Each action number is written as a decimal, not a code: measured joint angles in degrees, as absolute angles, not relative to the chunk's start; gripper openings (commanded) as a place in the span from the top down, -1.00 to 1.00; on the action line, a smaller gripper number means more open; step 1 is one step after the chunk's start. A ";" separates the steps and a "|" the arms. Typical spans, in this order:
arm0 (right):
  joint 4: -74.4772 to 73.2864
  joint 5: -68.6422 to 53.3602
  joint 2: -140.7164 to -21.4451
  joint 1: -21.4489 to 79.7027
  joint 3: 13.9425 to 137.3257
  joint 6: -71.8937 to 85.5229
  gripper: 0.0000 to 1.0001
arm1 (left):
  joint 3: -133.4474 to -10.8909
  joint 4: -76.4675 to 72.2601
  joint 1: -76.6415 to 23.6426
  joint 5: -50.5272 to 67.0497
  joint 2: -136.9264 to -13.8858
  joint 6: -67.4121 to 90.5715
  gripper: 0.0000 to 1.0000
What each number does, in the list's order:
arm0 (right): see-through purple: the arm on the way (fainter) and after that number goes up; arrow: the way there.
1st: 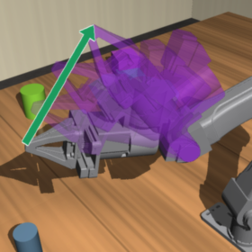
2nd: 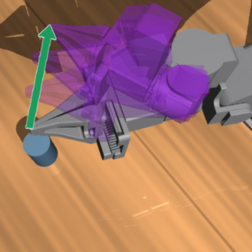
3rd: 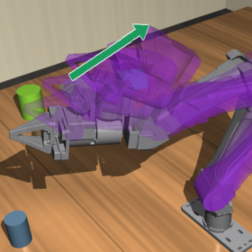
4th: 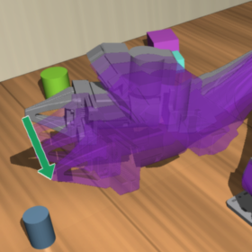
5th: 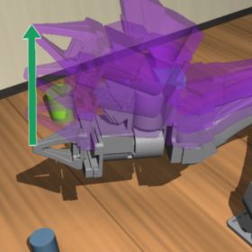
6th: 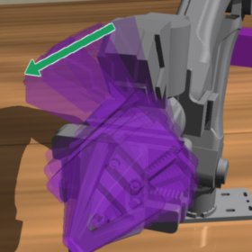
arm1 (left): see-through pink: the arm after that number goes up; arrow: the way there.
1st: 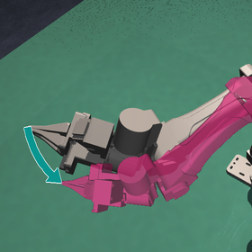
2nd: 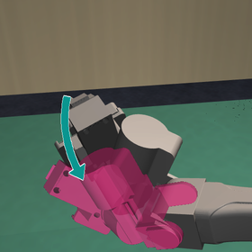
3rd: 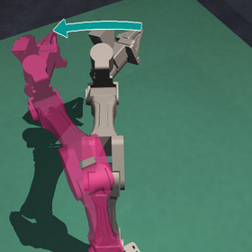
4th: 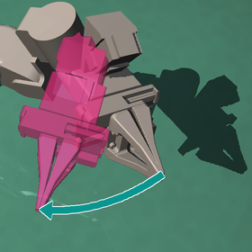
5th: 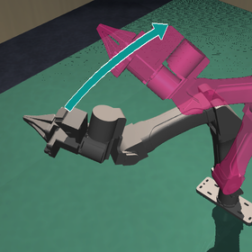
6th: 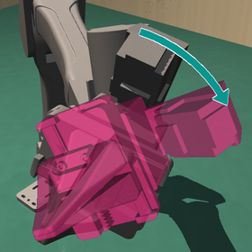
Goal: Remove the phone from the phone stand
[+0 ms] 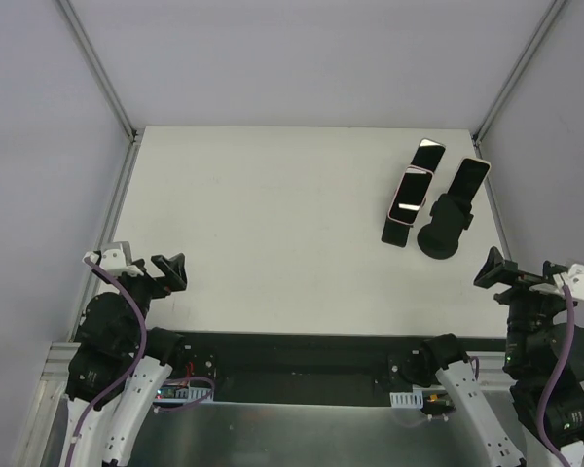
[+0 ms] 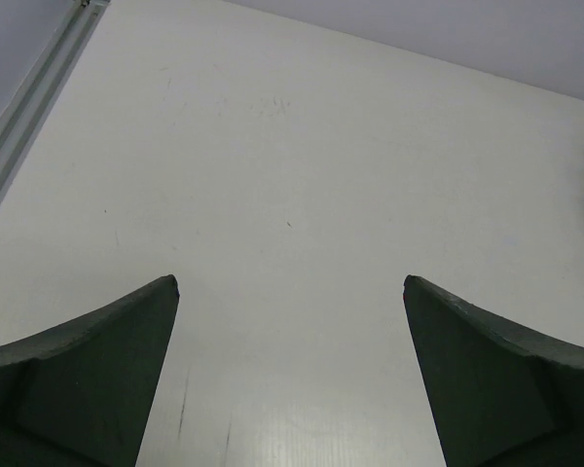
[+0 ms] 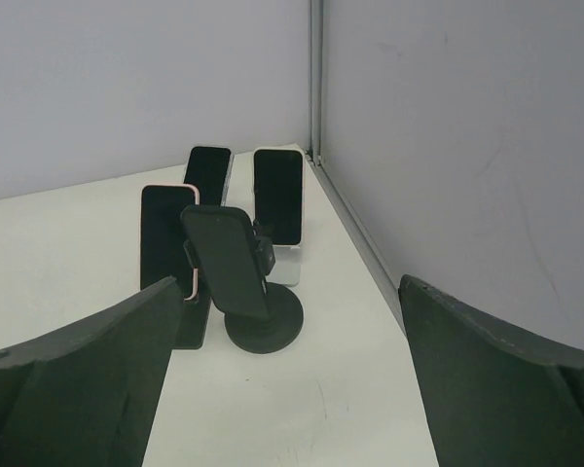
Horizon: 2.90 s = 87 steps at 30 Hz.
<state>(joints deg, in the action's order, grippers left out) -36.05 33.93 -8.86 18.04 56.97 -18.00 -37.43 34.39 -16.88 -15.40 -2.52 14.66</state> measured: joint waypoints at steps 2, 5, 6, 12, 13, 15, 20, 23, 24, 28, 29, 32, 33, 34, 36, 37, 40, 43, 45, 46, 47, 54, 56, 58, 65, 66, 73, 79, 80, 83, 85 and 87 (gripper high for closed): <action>-36.75 34.11 -9.50 18.04 57.98 -17.41 -0.92 | -36.64 34.22 -17.28 -15.64 -2.13 14.92 -0.98; -37.82 33.45 -10.31 18.04 58.57 -16.34 -0.92 | -36.10 33.45 -17.69 -16.10 -1.83 15.14 -0.98; -38.22 32.77 -10.57 18.04 58.61 -16.08 -0.92 | -35.99 33.17 -17.82 -16.36 -1.74 15.25 -0.98; -40.56 28.03 -15.97 18.04 59.44 -15.31 -0.92 | -35.73 31.92 -18.04 -16.97 -1.74 15.53 -0.98; -40.69 27.86 -17.74 18.04 59.79 -15.05 -0.92 | -35.73 31.92 -18.04 -17.04 -1.76 15.53 -0.98; -40.88 27.88 -21.76 18.04 60.69 -14.57 -0.92 | -35.73 31.90 -18.04 -17.10 -1.98 15.55 -0.98; -40.86 31.11 -31.42 18.06 62.57 -12.47 -0.92 | -35.73 31.86 -18.04 -17.04 -4.12 15.68 -0.98; -40.75 33.04 -35.94 18.06 63.64 -11.03 -0.92 | -35.73 31.94 -18.04 -17.02 -4.71 15.84 -0.98; -40.71 33.80 -36.97 18.11 63.68 -10.41 -0.93 | -35.73 31.94 -18.04 -17.04 -4.71 15.88 -0.98; -40.51 35.59 -39.38 18.11 63.66 -8.82 -0.92 | -35.73 31.94 -18.04 -17.04 -4.84 15.88 -0.98; -40.34 35.64 -39.90 18.11 63.66 -8.45 -0.92 | -35.75 31.92 -18.04 -17.04 -4.95 15.86 -0.98; -40.14 36.23 -43.16 18.11 64.20 -7.64 -0.92 | -35.75 31.92 -18.04 -17.12 -5.61 15.88 -0.98; -40.14 36.67 -44.99 18.11 64.84 -7.42 -0.92 | -35.73 31.94 -18.04 -17.19 -5.82 15.88 -0.98; -40.14 37.21 -47.16 18.09 65.60 -7.03 -0.92 | -35.73 31.94 -18.04 -17.28 -6.00 15.86 -0.98; -40.03 38.24 -51.16 17.82 67.09 -5.98 -0.92 | -35.73 31.97 -18.04 -17.63 -6.13 15.86 -0.98; -39.77 38.61 -53.04 17.63 67.55 -5.39 -0.92 | -35.73 31.94 -18.04 -17.85 -6.15 15.86 -0.98; -39.72 39.68 -58.15 16.93 68.20 -2.48 -0.92 | -35.75 31.94 -18.04 -18.46 -6.39 15.86 -0.98; -39.46 40.60 -61.08 16.69 68.20 0.01 -0.93 | -35.75 31.94 -18.04 -18.55 -6.59 15.86 -0.98; -38.92 41.80 -62.67 16.69 68.20 1.43 -0.92 | -35.73 31.94 -18.04 -18.57 -6.68 15.86 -0.98; -38.59 42.57 -63.35 16.69 68.20 1.85 -0.92 | -35.73 31.94 -18.04 -18.59 -6.70 15.86 -0.98; -37.93 43.92 -64.23 16.69 68.20 2.28 -0.92 | -35.75 31.94 -18.04 -18.59 -6.70 15.84 -0.98; -32.25 47.90 -69.30 15.40 68.16 2.59 -0.92 | -35.73 31.94 -18.04 -18.76 -6.70 15.86 -0.98; -31.35 47.97 -71.13 14.57 68.16 2.83 -0.92 | -35.73 31.97 -18.04 -19.05 -6.70 15.86 -0.98; -30.63 47.86 -72.66 13.91 68.12 3.18 -0.92 | -35.75 31.94 -18.04 -19.55 -6.70 15.86 -0.98; -28.36 47.64 -74.98 13.04 67.35 3.64 -0.92 | -35.73 31.97 -18.04 -20.16 -6.70 15.86 -0.98; -28.08 47.57 -75.05 12.97 67.09 3.73 -0.93 | -35.73 31.97 -18.04 -20.16 -6.70 15.86 -0.98; -26.11 47.64 -74.96 12.88 63.33 4.64 -0.94 | -35.73 31.97 -18.04 -20.16 -7.03 15.86 -0.98; -23.57 47.55 -73.03 12.84 60.90 4.71 -0.74 | -35.73 31.97 -18.04 -20.14 -7.05 15.86 -0.98; -23.35 47.51 -72.75 12.84 60.69 4.43 -0.68 | -35.73 31.97 -18.04 -20.14 -7.05 15.86 -0.98; -22.90 47.22 -71.46 12.84 59.94 3.64 -0.44 | -35.73 31.99 -18.04 -20.12 -7.07 15.86 -0.98; -22.81 46.81 -70.35 12.82 59.31 3.03 -0.22 | -35.73 31.97 -18.04 -20.12 -7.07 15.86 -0.98; -22.94 46.13 -69.12 12.82 58.67 2.24 -0.09 | -35.73 31.97 -18.04 -20.12 -7.07 15.86 -0.98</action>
